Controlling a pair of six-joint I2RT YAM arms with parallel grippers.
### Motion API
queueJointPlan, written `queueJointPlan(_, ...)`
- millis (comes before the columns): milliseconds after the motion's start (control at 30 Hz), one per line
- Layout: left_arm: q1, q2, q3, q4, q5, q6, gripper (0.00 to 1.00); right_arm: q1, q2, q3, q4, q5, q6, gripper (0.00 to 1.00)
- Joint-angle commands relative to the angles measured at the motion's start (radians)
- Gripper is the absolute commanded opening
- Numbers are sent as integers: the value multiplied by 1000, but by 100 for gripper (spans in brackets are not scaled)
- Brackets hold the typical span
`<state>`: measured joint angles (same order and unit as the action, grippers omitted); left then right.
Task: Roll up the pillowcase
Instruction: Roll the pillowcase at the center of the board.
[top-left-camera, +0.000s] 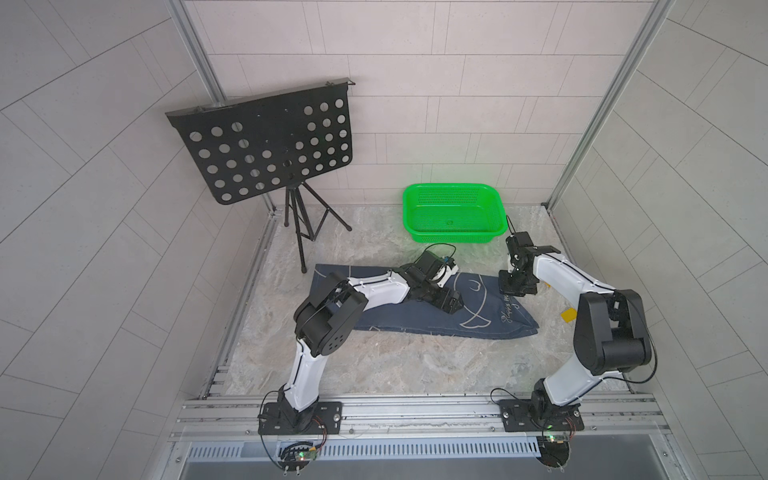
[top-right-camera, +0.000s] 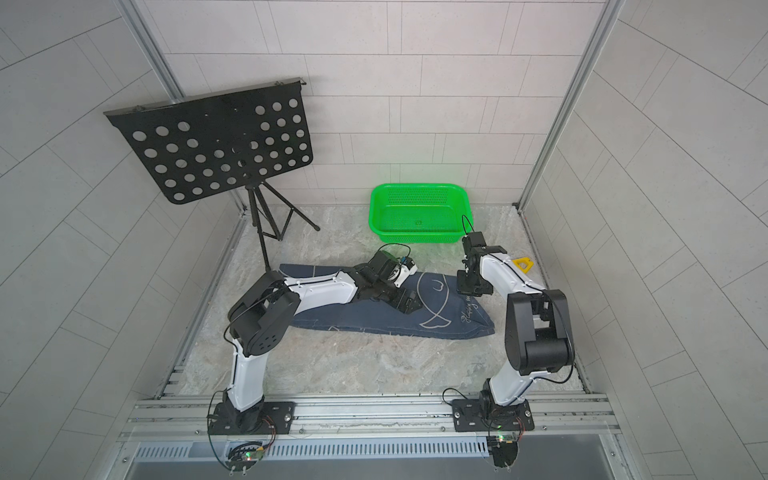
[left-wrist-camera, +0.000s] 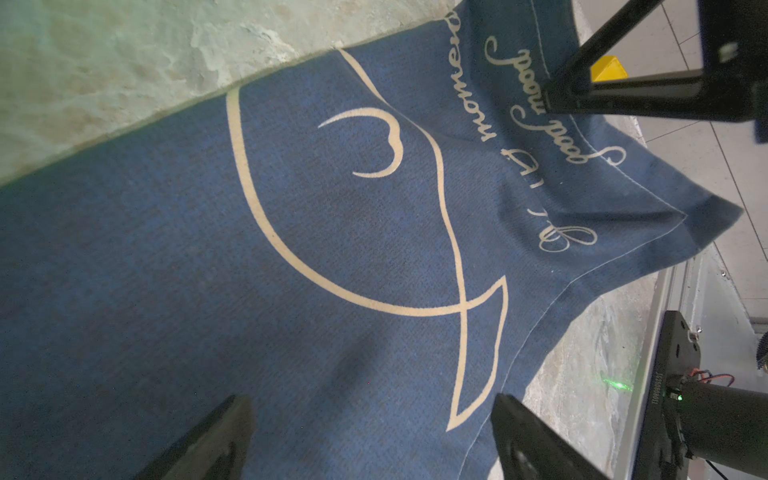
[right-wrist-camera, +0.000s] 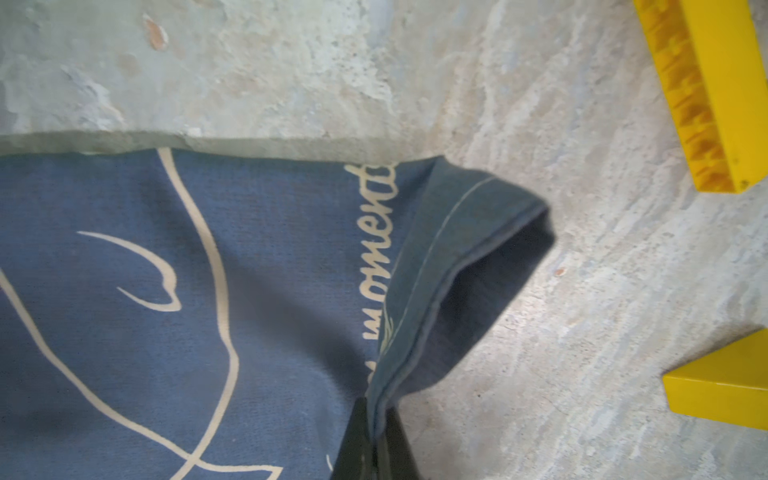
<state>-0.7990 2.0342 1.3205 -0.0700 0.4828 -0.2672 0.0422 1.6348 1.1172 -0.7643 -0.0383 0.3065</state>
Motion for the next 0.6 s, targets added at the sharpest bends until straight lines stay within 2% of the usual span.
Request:
queueJointPlan(0, 4, -60, -3, -19, -13, 22, 97, 29, 14, 30, -26, -6, 38, 2)
queueJointPlan(567, 27, -153, -95, -26, -30, 16, 96, 138, 122, 55, 58, -68, 102, 5)
